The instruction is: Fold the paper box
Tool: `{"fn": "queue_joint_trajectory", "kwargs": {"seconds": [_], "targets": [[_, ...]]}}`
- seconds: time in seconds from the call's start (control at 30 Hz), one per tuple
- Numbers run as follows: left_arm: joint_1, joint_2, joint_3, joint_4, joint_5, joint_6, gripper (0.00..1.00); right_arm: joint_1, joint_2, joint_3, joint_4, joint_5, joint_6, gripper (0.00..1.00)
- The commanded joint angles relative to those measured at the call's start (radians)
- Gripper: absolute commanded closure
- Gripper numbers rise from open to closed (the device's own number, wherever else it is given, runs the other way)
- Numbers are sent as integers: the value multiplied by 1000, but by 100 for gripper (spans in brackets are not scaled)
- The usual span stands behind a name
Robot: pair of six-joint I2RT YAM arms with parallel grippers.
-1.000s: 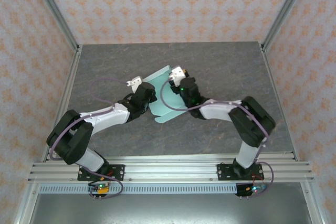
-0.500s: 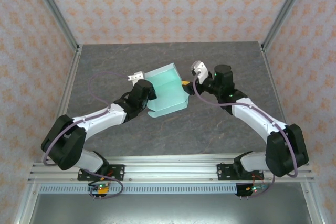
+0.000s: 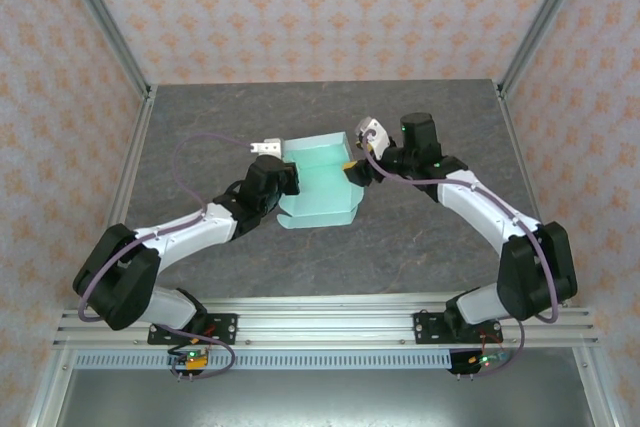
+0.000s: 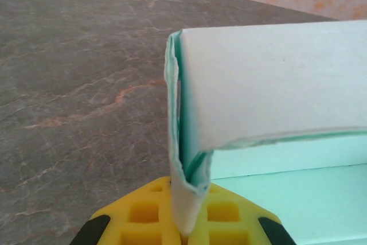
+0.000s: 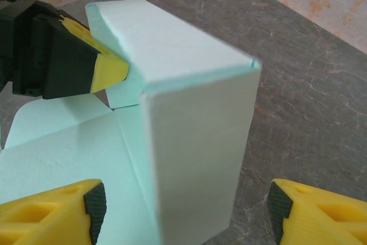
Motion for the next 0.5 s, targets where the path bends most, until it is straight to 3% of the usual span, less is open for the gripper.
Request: {"fn": "queue_joint_trajectory", "kwargs": {"seconds": [0.0, 0.13, 0.2, 0.33, 0.47], "targets": [[3, -51, -36, 141, 102, 129, 100, -10, 29, 84, -195, -82, -136, 25], [2, -55, -25, 135, 110, 155, 100, -12, 97, 186, -384, -142, -242, 30], [3, -54, -26, 141, 113, 157, 100, -12, 106, 185, -367, -169, -223, 33], [3, -58, -30, 143, 102, 154, 100, -12, 101, 169, -330, -207, -197, 59], [3, -59, -24, 121, 85, 141, 100, -13, 89, 166, -302, -175, -145, 68]]}}
